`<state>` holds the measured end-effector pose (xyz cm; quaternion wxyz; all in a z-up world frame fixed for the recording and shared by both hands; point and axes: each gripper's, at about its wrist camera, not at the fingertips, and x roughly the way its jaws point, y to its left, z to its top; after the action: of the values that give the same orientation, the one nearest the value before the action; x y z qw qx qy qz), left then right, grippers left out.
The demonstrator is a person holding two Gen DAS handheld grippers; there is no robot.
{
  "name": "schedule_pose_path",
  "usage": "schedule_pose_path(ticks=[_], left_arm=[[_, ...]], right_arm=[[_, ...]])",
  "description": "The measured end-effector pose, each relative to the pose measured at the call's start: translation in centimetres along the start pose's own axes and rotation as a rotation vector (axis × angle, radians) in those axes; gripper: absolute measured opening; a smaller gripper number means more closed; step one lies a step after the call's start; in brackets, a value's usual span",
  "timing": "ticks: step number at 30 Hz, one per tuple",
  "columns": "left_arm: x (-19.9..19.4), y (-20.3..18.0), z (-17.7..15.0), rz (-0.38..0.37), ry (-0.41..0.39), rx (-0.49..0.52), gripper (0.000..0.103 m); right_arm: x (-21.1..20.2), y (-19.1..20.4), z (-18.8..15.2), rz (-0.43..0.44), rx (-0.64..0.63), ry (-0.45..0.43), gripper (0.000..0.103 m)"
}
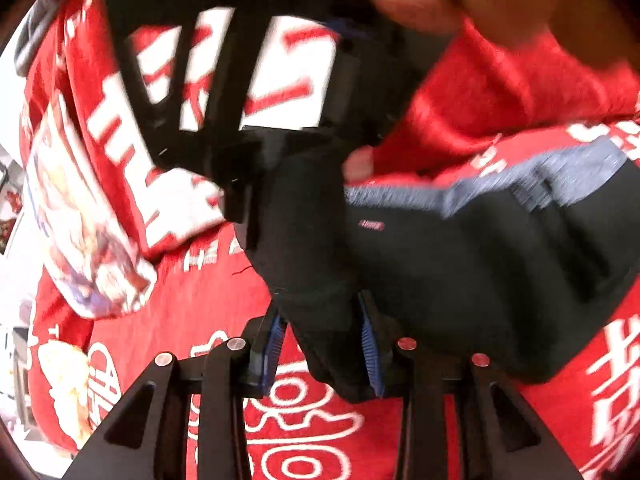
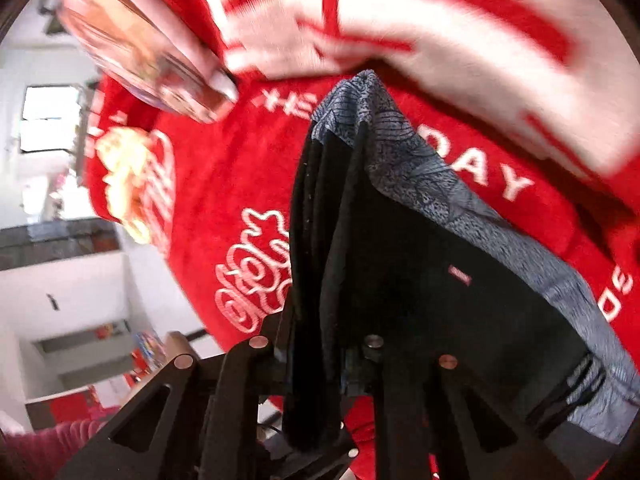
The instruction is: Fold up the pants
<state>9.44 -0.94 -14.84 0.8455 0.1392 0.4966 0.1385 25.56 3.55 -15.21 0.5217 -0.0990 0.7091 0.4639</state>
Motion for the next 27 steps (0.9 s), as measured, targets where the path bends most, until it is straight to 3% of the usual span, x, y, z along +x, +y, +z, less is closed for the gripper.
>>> schedule_pose_path(ticks=[6, 10, 14, 19, 23, 27], left_arm=[[-5.8, -5.6, 4.5, -0.079, -0.127, 0.050, 0.037], [-8.2, -11.4, 7.2, -0.138, -0.177, 0.109, 0.037], [-9.3, -18.5, 8.8, -0.203, -0.173, 0.186, 0.037], [-8.2, -26.0, 8.6, -0.229, -0.128, 0.268, 0.037], [-6.5, -31.0, 7.2, -0.243, -0.084, 0.346, 0.037], [-5.4, -33.5, 5.6, -0.230, -0.064, 0.418, 0.036]], right_arm=[[-9.6, -4.8, -7.0, 0.120, 0.059, -0.228, 0.016], [-15.3, -9.2, -12.5, 0.127, 0.127, -0.365, 0.016], [-18.5, -14.5, -18.1, 0.116, 0.194, -0.445, 0.016], [-20.2, -21.9, -24.4, 0.111, 0.286, -0.492, 0.016], [-18.2, -27.1, -27.6, 0.121, 0.383, -0.493, 0.016], [-16.2, -31.3, -30.0, 0.127, 0.460, -0.483, 0.016]])
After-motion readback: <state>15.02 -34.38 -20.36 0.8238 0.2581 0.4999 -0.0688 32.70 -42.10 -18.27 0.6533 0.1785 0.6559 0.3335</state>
